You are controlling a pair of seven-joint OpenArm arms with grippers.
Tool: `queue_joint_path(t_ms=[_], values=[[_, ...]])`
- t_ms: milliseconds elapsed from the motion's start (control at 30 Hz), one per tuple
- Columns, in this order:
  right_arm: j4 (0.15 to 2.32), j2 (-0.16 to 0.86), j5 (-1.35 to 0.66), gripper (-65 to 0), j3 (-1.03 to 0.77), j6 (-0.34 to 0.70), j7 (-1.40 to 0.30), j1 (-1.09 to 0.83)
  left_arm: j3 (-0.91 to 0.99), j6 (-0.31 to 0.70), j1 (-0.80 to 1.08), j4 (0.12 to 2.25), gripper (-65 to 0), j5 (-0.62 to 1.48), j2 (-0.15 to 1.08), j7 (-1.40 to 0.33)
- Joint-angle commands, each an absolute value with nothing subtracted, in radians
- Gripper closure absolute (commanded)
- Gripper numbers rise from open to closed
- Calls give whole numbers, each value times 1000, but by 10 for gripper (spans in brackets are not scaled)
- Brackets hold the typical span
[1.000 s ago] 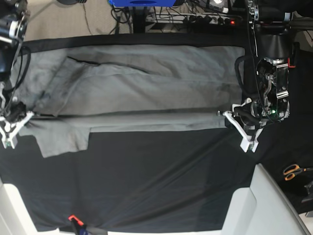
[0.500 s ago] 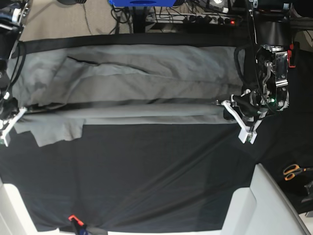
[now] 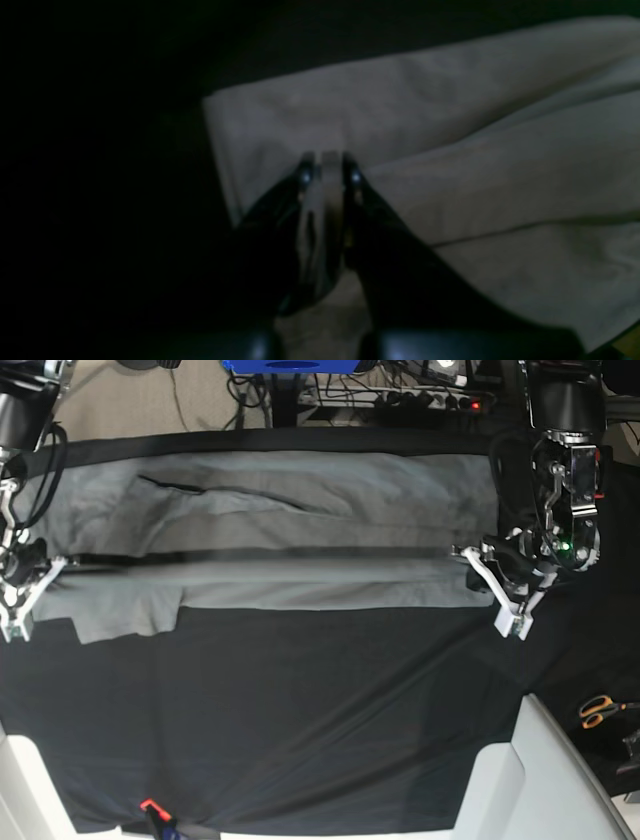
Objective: Fold the T-shirt properly
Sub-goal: 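Drag the folded shirt toward the arm bases with both grippers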
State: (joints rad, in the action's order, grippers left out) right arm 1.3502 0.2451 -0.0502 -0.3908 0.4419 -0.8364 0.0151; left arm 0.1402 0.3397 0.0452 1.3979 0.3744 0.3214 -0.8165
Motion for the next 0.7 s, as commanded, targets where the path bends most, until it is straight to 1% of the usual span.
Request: queue_joint_path(t_ms=[0,667], values=[[1379,257,-51,0,-395,440,-825,25,145,332,45,1415,0,375,340,-805],[1386,237,-51,0,-395,440,-826,-51,143,332,93,1414,0,375,340,-805]])
